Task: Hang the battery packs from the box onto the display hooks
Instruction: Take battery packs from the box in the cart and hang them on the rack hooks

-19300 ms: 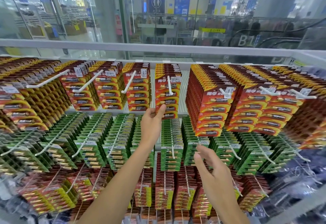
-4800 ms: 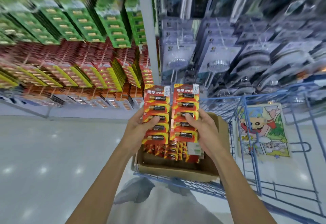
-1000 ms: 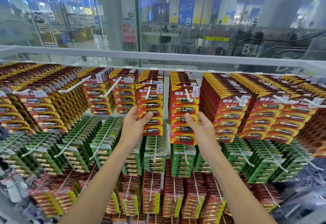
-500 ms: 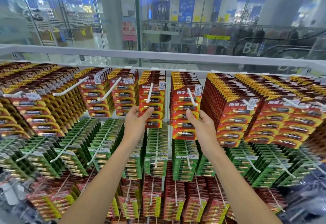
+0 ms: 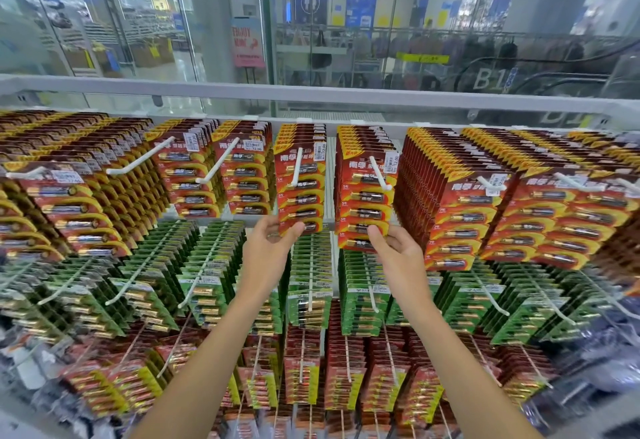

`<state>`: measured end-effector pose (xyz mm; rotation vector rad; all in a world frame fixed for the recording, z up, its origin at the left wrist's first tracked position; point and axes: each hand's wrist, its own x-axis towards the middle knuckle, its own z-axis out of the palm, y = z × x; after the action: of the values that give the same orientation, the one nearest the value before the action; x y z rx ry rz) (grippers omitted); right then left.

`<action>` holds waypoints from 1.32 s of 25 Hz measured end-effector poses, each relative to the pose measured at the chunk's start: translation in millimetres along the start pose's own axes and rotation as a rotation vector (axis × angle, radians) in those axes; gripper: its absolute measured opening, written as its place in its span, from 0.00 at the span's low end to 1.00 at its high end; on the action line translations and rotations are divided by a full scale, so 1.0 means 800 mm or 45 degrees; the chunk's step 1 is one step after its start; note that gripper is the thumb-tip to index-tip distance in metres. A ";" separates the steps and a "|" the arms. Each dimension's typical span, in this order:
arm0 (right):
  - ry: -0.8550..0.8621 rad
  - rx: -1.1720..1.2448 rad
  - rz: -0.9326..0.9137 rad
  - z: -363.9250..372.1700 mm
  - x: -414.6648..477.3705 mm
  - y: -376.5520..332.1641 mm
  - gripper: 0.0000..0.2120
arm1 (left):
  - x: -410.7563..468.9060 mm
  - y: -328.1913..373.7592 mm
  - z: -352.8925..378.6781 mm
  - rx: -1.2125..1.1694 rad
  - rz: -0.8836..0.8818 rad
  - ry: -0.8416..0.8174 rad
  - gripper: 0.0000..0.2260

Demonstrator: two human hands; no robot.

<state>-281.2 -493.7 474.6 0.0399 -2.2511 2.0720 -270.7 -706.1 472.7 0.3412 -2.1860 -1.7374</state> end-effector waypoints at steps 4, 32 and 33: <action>0.032 -0.160 0.012 -0.004 -0.034 0.008 0.26 | -0.028 -0.011 -0.012 0.110 0.052 -0.002 0.23; 0.448 -0.733 0.313 -0.303 -0.397 0.115 0.27 | -0.386 -0.033 0.210 0.490 0.426 -0.806 0.20; 0.488 -0.743 0.335 -0.328 -0.417 0.119 0.28 | -0.410 -0.032 0.232 0.483 0.448 -0.849 0.20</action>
<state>55.5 -236.4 375.3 -0.6556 -2.5875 1.2709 -43.7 -420.0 375.8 -0.5993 -2.8103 -1.3517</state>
